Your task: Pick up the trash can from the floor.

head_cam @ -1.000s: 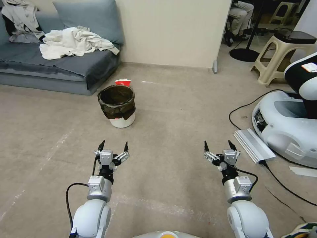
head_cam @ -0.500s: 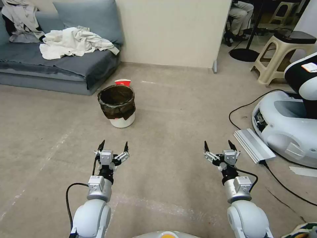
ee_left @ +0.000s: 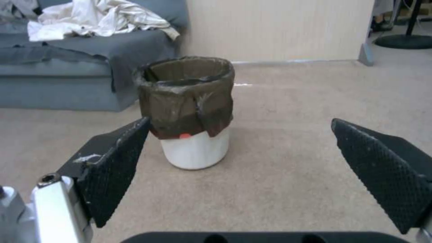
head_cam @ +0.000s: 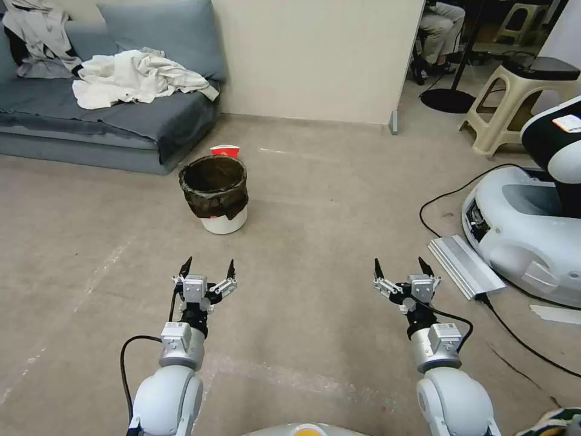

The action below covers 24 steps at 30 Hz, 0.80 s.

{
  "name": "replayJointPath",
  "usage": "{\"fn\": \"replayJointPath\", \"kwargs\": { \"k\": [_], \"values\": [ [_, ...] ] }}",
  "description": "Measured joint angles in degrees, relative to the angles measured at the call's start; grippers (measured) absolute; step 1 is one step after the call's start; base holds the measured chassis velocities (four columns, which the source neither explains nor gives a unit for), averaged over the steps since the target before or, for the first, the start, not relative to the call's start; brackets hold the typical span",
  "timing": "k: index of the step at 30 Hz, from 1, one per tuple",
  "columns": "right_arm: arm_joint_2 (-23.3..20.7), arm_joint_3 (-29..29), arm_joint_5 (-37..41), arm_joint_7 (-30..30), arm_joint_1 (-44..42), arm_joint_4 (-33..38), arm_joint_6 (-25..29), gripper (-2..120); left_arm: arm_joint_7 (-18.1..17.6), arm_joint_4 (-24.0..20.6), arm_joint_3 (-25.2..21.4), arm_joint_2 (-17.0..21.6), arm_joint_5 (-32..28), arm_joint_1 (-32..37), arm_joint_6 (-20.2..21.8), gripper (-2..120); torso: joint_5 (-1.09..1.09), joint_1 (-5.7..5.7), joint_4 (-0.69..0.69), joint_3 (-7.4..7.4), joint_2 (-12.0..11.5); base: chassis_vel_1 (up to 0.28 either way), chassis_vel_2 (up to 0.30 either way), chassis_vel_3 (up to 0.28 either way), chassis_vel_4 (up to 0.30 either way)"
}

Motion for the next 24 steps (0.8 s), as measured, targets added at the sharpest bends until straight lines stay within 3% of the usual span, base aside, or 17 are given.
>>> {"fn": "replayJointPath", "kwargs": {
  "k": [3, 6, 12, 13, 15, 24],
  "values": [
    [0.4, 0.6, 0.8, 0.2, -1.7, 3.5, -1.9, 88, 0.6, -3.7, -1.0, -0.5, -1.6, 2.0, 2.3, 100, 0.00, 0.00, 0.00, 0.00, 0.0, 0.000, 0.000, 0.000, 0.000],
    [1.2, 1.7, 2.4, 0.8, -4.9, 10.0, -5.6, 95, 1.7, -10.0, -2.7, -1.4, -4.3, 5.4, 6.3, 100, 0.00, 0.00, 0.00, 0.00, 0.0, 0.000, 0.000, 0.000, 0.000],
    [2.4, 3.3, 5.3, 1.4, -10.1, 20.0, -9.6, 97, 3.6, -20.3, -5.5, -2.9, -8.8, 11.0, 12.4, 100, -0.01, 0.00, 0.00, -0.01, 0.0, 0.000, 0.000, 0.000, 0.000],
    [2.4, 3.3, 5.3, 1.4, -10.1, 20.0, -9.6, 97, 3.6, -20.3, -5.5, -2.9, -8.8, 11.0, 12.4, 100, -0.01, 0.00, 0.00, -0.01, 0.0, 0.000, 0.000, 0.000, 0.000],
    [2.6, 3.3, 7.6, 0.7, -11.9, 20.9, -4.3, 99, 5.0, -21.7, -6.9, -3.1, -9.5, 13.8, 9.5, 100, 0.00, 0.00, 0.01, -0.01, 0.0, 0.000, 0.000, 0.000, 0.000],
    [2.6, 3.2, 7.9, 0.2, -12.0, 20.4, -2.1, 100, 5.2, -21.5, -7.2, -3.3, -8.9, 14.4, 8.7, 100, 0.00, -0.01, 0.00, 0.00, 0.0, 0.000, 0.000, 0.000, 0.000]
  ]
}}
